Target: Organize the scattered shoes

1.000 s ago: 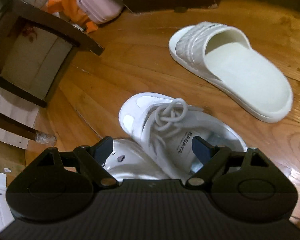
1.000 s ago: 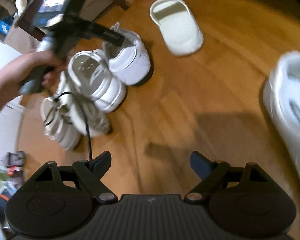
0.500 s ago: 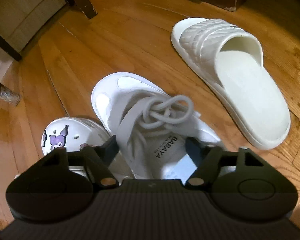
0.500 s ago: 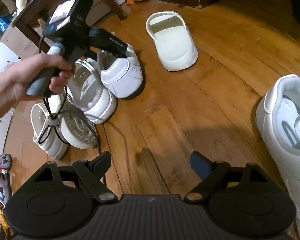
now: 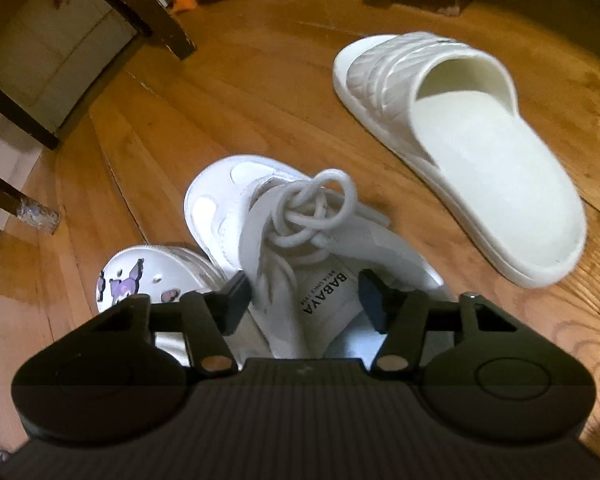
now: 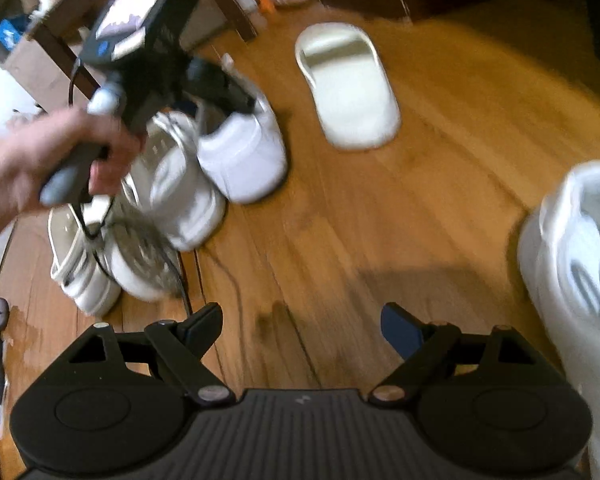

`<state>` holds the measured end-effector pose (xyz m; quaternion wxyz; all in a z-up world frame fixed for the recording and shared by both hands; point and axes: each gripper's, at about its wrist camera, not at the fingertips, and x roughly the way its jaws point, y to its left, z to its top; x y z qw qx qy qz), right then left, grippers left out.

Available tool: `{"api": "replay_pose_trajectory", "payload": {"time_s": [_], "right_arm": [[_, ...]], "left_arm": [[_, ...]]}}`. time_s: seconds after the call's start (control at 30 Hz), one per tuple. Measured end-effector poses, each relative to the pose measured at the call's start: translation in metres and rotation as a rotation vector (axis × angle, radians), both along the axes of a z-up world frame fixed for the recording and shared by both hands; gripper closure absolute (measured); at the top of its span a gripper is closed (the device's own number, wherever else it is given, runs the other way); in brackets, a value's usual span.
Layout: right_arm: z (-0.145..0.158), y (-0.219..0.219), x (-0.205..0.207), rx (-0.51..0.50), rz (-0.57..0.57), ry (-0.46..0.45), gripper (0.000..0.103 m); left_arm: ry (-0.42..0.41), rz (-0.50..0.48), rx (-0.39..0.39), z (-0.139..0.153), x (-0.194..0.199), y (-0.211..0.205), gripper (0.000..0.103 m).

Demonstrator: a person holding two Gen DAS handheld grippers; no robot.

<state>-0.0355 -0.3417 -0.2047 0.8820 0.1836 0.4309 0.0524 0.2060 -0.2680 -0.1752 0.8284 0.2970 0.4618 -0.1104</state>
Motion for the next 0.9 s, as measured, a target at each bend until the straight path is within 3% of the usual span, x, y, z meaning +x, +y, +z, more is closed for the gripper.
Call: {"api": "replay_pose_trajectory", "payload": {"time_s": [0.1,0.23,0.4,0.5,0.67,0.9], "right_arm": [[-0.002,0.001,0.026,0.008,0.011,-0.082,0.02],[0.001,0.007,0.066,0.016,0.029,-0.099,0.02],[0.001,0.012,0.089,0.004,0.012,-0.093,0.02],[-0.005,0.01,0.088,0.03,-0.006,-0.065,0.02],[-0.011,0.002,0.069,0.047,-0.029,-0.011,0.02],[0.005,-0.015,0.013,0.123,-0.074,0.019,0.017]], "left_arm": [[-0.041,-0.072,0.078,-0.003,-0.015,0.0,0.084],[-0.037,-0.08,0.083,0.0,-0.013,-0.002,0.084],[-0.076,-0.121,0.158,-0.008,-0.02,-0.011,0.084],[-0.087,-0.117,0.198,-0.012,-0.023,-0.015,0.085],[-0.07,-0.08,0.164,-0.005,-0.023,-0.011,0.086],[0.006,-0.142,0.096,0.008,-0.09,-0.015,0.087]]}}
